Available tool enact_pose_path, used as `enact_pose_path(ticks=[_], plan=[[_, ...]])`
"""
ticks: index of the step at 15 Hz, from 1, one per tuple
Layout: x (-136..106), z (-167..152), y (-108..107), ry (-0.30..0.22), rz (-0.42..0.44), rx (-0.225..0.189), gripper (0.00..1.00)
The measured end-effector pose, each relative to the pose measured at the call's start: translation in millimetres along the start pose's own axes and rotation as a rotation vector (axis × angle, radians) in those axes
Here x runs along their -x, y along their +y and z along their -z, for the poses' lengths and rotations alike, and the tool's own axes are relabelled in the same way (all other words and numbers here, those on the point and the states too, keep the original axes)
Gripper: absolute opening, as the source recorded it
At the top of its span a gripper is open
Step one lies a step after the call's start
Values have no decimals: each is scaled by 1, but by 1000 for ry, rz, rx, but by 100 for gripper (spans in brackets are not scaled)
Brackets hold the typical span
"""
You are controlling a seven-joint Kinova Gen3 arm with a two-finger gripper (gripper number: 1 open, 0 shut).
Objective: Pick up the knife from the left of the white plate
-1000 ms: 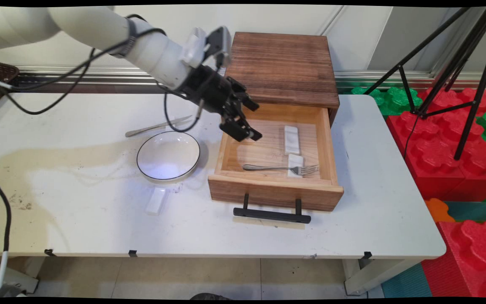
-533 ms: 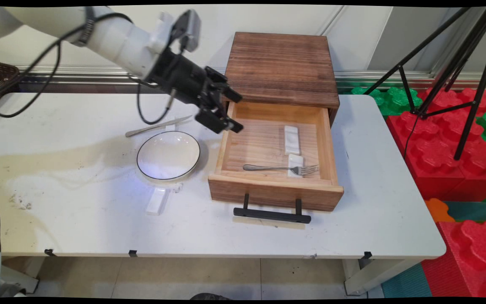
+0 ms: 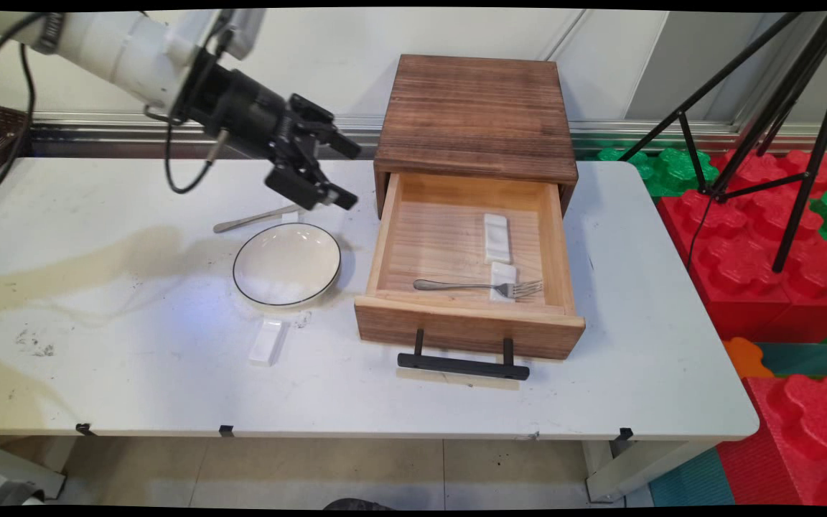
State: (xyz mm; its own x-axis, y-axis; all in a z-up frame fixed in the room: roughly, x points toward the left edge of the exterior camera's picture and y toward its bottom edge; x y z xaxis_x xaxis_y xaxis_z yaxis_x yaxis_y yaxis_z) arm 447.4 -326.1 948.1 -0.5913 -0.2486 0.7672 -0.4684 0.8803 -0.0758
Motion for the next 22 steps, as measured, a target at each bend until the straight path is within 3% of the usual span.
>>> enact_pose_path(ticks=[5,8,22], plan=[[15,27,-6,-4,7,-4,100],[27,40,-13,-32,19,-25,100],[118,84,-44,-244,102,-167,100]])
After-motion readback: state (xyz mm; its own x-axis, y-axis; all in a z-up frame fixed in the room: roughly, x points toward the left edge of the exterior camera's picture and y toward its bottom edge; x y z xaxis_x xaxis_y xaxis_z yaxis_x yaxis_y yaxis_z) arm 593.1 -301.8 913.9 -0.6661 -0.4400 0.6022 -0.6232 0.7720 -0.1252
